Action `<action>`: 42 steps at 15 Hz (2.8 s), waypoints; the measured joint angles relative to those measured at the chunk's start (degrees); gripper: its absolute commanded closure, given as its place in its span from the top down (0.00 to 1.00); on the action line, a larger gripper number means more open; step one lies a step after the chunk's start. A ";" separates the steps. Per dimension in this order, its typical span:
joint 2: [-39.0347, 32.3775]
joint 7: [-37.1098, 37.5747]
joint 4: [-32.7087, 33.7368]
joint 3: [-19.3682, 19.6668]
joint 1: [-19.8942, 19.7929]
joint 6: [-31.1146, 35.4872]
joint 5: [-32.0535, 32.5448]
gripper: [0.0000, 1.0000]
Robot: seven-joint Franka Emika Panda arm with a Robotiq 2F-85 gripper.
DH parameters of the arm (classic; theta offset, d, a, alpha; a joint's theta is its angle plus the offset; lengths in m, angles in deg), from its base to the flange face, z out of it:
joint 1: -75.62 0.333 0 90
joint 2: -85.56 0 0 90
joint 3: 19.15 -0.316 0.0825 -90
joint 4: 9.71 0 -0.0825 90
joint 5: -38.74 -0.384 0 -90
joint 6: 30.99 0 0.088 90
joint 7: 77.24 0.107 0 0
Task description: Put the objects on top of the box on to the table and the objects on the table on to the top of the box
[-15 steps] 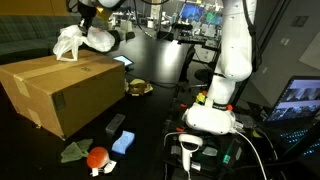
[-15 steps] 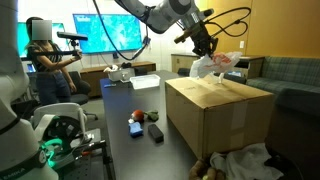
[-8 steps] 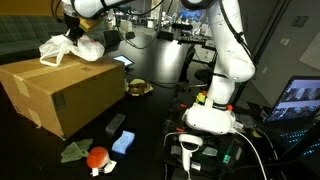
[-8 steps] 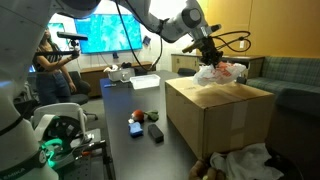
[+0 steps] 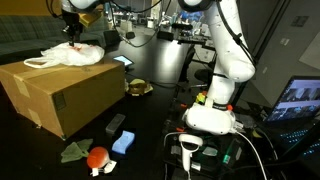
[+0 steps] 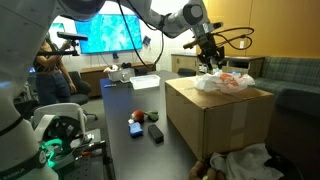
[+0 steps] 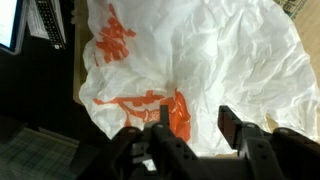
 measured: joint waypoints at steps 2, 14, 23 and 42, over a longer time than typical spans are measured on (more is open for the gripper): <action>1.60 -4.20 -0.76 -0.17 -0.10 -0.23 -0.11 0.99; 17.46 -17.51 -29.53 -0.85 -3.58 0.64 -1.18 1.00; 24.83 -17.90 -55.61 -0.74 -6.85 12.10 -7.56 1.00; 21.00 -26.47 -70.42 -17.51 -2.52 39.20 -70.11 1.00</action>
